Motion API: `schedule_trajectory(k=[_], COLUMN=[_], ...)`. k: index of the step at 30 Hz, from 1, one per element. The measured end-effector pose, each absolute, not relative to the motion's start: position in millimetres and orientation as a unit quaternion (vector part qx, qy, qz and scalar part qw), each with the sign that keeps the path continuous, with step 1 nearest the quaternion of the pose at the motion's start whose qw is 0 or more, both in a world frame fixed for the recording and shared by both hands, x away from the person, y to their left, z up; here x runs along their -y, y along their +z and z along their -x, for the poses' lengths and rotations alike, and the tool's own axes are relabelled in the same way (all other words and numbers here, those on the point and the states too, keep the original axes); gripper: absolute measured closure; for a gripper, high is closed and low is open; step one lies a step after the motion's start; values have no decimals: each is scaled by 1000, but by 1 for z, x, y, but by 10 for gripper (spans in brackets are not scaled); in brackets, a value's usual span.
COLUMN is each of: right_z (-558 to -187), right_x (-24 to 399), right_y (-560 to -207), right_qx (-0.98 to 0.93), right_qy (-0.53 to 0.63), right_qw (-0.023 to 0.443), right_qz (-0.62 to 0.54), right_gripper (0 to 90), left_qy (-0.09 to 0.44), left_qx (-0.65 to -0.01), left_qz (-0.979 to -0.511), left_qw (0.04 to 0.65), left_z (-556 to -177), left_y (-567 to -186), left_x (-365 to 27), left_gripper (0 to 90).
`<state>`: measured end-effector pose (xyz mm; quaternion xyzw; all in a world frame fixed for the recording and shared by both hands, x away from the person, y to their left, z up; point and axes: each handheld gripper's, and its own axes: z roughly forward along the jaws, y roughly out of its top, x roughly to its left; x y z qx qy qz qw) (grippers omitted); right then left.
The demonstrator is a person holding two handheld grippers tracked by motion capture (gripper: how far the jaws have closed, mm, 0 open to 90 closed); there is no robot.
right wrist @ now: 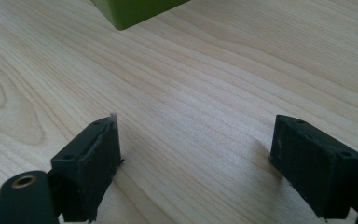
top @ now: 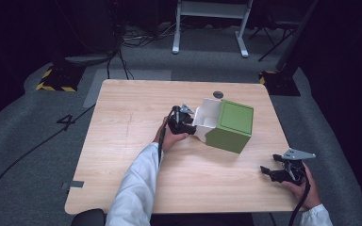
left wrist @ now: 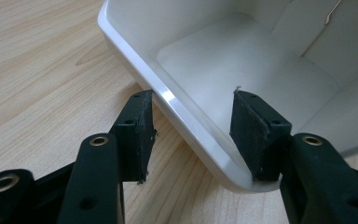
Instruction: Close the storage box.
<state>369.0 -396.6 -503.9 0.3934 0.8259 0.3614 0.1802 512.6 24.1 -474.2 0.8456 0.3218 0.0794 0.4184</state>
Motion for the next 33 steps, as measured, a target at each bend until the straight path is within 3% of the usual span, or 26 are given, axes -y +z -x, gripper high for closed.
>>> schedule_trajectory(k=[26, 33], right_z=[-369, -369], right_x=[397, 397], right_y=[-504, -504], right_qx=[-826, -826], right_qy=[361, 361], right_qw=[180, 180], right_qz=[-394, -393], right_gripper=[159, 159], left_qy=[70, 84], left_qx=[-301, -297], left_qz=[-852, -854], left_qw=[424, 418], left_z=[-508, -506], left_y=[-469, -467], left_x=[21, 21], left_gripper=[479, 436])
